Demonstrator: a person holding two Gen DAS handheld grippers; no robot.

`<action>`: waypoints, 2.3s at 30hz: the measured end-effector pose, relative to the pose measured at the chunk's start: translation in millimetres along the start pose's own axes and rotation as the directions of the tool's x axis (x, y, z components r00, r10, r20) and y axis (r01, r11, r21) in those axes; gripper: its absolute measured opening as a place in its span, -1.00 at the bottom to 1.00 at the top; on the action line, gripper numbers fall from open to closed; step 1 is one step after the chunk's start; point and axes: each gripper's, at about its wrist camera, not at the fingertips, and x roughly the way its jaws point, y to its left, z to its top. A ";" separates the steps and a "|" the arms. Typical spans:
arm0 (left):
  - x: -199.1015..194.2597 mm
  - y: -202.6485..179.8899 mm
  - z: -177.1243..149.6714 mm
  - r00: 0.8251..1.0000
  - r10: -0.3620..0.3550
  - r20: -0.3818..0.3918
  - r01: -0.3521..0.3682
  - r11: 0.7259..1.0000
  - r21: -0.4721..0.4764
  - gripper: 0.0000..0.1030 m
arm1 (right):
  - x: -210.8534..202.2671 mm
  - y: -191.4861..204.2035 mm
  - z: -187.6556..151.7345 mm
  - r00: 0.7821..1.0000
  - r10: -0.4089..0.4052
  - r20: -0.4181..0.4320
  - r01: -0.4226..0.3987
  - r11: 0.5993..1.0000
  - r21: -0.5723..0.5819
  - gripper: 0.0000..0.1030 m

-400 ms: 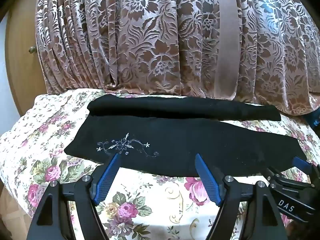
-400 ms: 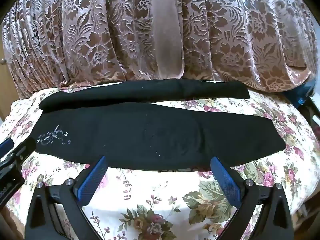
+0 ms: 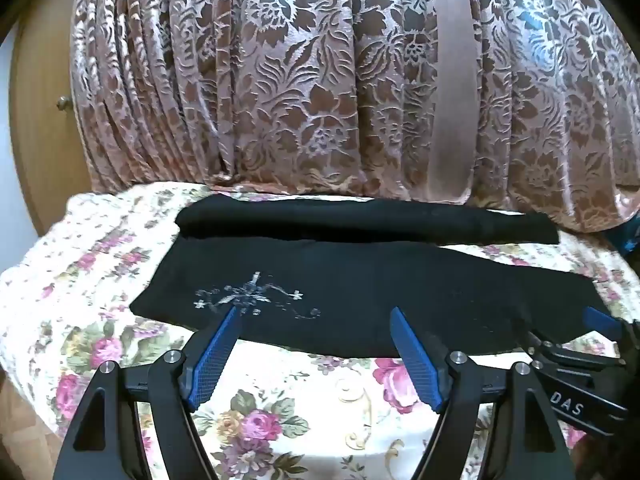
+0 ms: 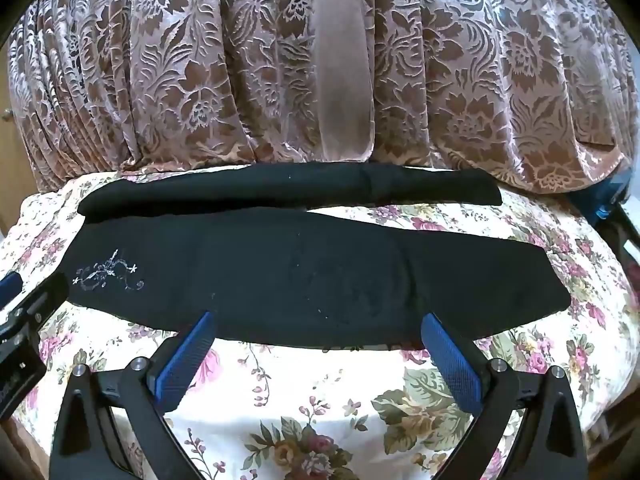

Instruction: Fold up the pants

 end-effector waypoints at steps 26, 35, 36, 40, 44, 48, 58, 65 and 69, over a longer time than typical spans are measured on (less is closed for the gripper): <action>-0.5 2.6 0.7 1.000 -0.007 -0.023 0.007 1.000 -0.010 0.52 | -10.8 -6.9 -0.3 0.999 0.008 0.049 -0.008 1.000 0.012 0.99; 2.9 2.9 -1.7 0.999 -0.022 -0.041 0.022 1.000 -0.017 0.52 | -11.6 -5.3 -1.4 0.999 0.017 0.045 -0.017 1.000 0.001 0.99; 3.2 2.9 -2.1 0.999 -0.024 -0.043 0.023 1.000 -0.017 0.52 | -11.5 -4.8 -1.8 0.999 0.018 0.044 -0.018 1.000 -0.001 0.99; 4.9 3.7 -3.2 0.998 -0.025 -0.053 0.024 1.000 -0.015 0.52 | -10.6 -3.1 -4.0 0.999 0.022 0.040 -0.022 1.000 -0.007 0.99; 6.2 3.6 -3.8 0.998 -0.011 -0.057 0.011 1.000 -0.007 0.52 | -10.3 -2.5 -4.8 0.999 0.025 0.041 -0.025 1.000 -0.007 1.00; 4.4 3.7 -3.2 0.998 0.004 -0.055 -0.004 1.000 -0.001 0.52 | -8.1 -4.2 -7.2 0.999 0.027 0.032 -0.028 1.000 0.003 0.99; -7.6 7.8 2.4 0.998 0.064 -0.020 -0.064 0.998 0.029 0.52 | 0.6 -14.5 -14.4 0.999 0.043 -0.030 -0.041 0.998 0.046 0.99; -6.2 15.1 0.7 0.996 0.087 -0.031 -0.086 0.996 0.024 0.52 | 2.8 -15.0 -16.0 0.998 0.040 -0.048 -0.038 0.998 0.043 0.99; -5.7 20.1 -0.2 0.995 0.096 -0.034 -0.096 0.995 0.017 0.52 | 3.8 -12.1 -16.8 0.998 0.043 -0.052 -0.041 0.999 0.034 0.99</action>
